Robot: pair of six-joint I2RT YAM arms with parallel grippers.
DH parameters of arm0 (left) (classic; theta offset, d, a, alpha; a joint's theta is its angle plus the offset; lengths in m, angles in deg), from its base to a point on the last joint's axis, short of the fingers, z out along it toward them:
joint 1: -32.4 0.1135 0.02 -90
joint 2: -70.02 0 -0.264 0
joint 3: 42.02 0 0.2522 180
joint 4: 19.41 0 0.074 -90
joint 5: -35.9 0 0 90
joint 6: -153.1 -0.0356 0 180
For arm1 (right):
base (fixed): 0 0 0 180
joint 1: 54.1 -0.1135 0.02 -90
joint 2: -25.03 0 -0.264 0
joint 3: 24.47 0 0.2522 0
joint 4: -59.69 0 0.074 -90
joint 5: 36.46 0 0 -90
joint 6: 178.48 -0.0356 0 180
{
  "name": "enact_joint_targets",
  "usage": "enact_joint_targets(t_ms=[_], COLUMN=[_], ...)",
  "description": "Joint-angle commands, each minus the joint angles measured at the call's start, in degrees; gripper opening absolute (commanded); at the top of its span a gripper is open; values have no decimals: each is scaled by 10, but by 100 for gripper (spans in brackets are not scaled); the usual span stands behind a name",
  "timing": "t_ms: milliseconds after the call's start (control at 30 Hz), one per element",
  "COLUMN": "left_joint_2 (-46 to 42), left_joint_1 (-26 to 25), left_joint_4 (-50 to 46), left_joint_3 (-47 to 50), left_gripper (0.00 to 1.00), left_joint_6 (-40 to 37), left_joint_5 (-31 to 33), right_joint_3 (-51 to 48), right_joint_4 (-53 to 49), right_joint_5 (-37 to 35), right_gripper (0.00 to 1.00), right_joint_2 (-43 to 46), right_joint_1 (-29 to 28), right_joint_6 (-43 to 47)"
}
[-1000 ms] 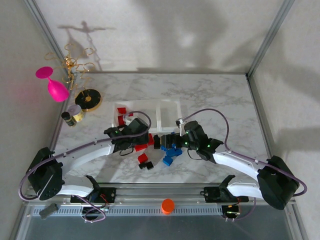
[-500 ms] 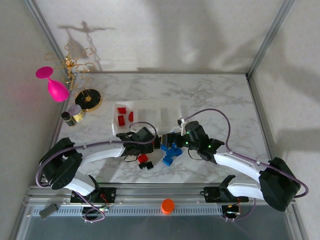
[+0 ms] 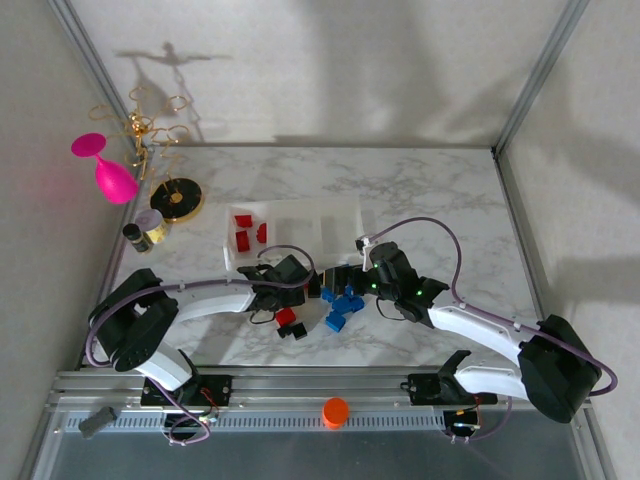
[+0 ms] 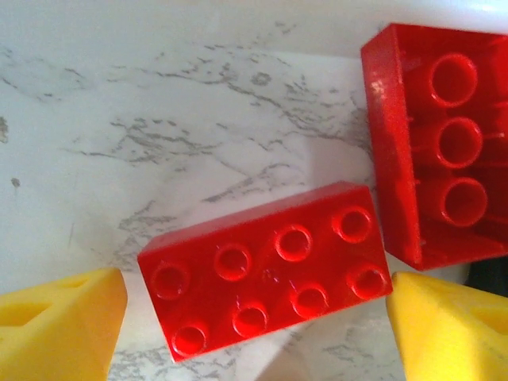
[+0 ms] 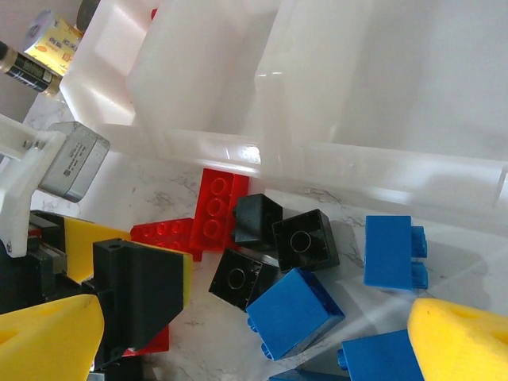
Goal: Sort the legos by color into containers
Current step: Pick up the lego from the center of the table.
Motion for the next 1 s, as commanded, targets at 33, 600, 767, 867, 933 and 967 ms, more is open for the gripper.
enact_joint_targets(t_ms=[33, 600, 767, 867, 933, 967], left_joint_2=[7, -7, -56, -90, -118, -130], left_joint_1=[7, 8, 8, 7, 8, 8], left_joint_4=[16, 4, -21, -40, -52, -59], left_joint_3=[5, 12, 21, 22, 21, 19], left_gripper=[87, 68, 67, 67, 66, 66], left_joint_6=[4, 0, 1, -8, -17, -22], left_joint_5=[6, 36, 43, 45, 46, 47], right_joint_3=[0, 2, 11, 26, 40, 45], right_joint_4=[-1, -4, -4, -5, -8, -8], right_joint_5=[-6, -10, -8, 11, 19, 20], right_gripper=[99, 99, 99, 99, 99, 99], right_joint_2=[5, 8, 6, 0, -4, -5], right_joint_1=[-1, -1, 0, -1, -1, 0], right_joint_6=[1, 2, 11, 26, 33, 35])
